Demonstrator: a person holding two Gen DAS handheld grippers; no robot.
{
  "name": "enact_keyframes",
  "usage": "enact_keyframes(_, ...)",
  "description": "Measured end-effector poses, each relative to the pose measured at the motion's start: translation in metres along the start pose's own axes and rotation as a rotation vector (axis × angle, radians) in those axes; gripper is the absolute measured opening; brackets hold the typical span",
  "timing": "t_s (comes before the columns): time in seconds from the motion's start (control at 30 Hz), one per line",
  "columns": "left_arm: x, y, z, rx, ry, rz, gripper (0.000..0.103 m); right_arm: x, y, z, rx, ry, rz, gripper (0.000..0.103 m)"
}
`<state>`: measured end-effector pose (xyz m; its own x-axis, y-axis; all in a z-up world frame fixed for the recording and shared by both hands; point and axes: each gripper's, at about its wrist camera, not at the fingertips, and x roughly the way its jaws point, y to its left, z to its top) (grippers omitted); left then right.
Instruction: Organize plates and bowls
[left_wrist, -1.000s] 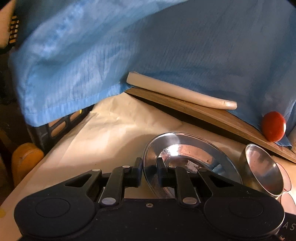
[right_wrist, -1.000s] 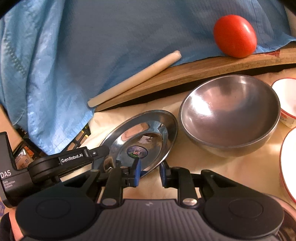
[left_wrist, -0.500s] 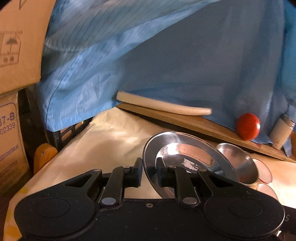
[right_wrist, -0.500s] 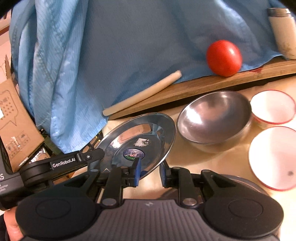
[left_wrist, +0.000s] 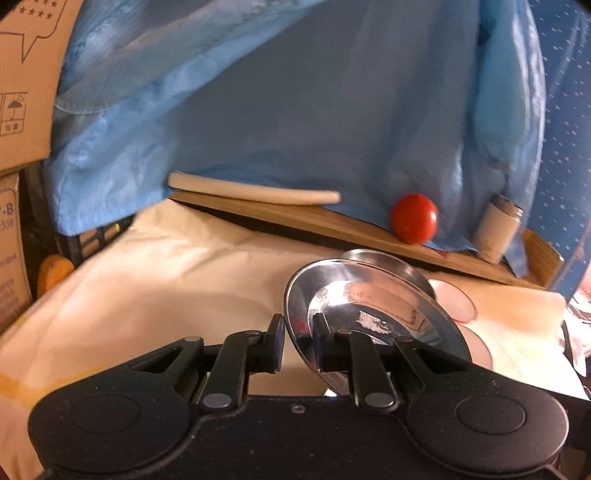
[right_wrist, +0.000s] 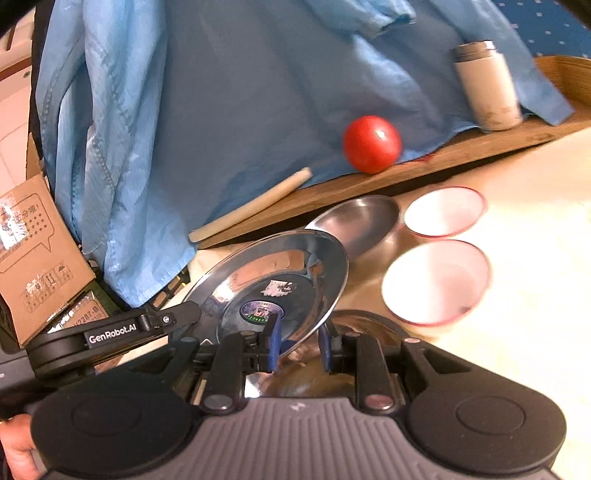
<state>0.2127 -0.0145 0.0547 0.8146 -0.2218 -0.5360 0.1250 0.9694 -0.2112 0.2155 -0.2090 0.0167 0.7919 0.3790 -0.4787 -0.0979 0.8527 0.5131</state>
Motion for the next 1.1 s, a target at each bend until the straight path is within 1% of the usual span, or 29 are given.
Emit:
enact_keyframes(0.23,-0.005,-0.02,-0.022,0.018,0.022,-0.022,0.017,-0.022,-0.016,-0.016,-0.002,-0.012,-0.035,0.025)
enact_keyframes(0.47,-0.011,-0.029,-0.038,0.032,0.031,-0.023,0.018,-0.036,-0.024,-0.031,-0.01,-0.007,-0.056,0.025)
enact_keyframes(0.57,-0.014,-0.031,-0.044,0.039,0.033,-0.018,0.018,-0.039,-0.024,-0.036,-0.021,-0.001,-0.062,0.025)
enact_keyframes(0.77,-0.017,-0.028,-0.053,0.022,0.046,-0.018,0.018,-0.041,-0.022,-0.044,-0.039,0.011,-0.068,0.026)
enact_keyframes(1.1,-0.019,-0.022,-0.06,0.019,0.057,-0.002,0.019,-0.043,-0.016,-0.05,-0.066,0.029,-0.053,0.027)
